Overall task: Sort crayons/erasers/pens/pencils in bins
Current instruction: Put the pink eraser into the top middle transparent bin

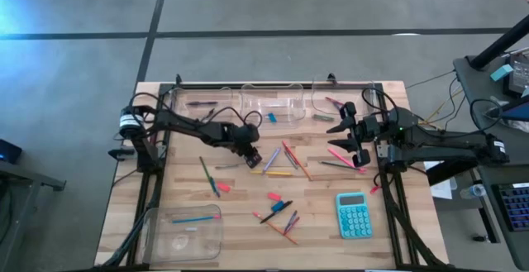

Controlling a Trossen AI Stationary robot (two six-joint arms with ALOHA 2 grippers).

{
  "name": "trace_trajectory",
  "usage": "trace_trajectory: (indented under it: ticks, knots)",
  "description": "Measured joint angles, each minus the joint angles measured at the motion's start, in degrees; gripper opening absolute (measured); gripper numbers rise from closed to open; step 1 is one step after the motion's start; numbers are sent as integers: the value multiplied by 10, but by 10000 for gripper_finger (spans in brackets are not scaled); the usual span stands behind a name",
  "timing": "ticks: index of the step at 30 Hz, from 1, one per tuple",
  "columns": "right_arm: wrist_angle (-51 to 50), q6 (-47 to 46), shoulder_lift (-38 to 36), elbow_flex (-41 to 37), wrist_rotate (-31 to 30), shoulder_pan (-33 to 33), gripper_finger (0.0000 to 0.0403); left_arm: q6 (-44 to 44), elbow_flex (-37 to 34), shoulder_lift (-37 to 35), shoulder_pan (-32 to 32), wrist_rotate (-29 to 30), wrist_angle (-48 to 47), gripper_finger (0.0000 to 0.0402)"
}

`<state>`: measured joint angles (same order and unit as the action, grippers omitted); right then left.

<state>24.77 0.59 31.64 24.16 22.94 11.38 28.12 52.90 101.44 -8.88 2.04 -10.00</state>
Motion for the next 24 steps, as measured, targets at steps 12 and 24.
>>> trace_trajectory:
  ticks: [12,24]
  knots:
    - [-1,0,0,0,0,0,128,-20,1,7,14,-30,13,162]
    - [-5,5,0,0,0,0,128,-19,-2,-9,16,-54,9,162]
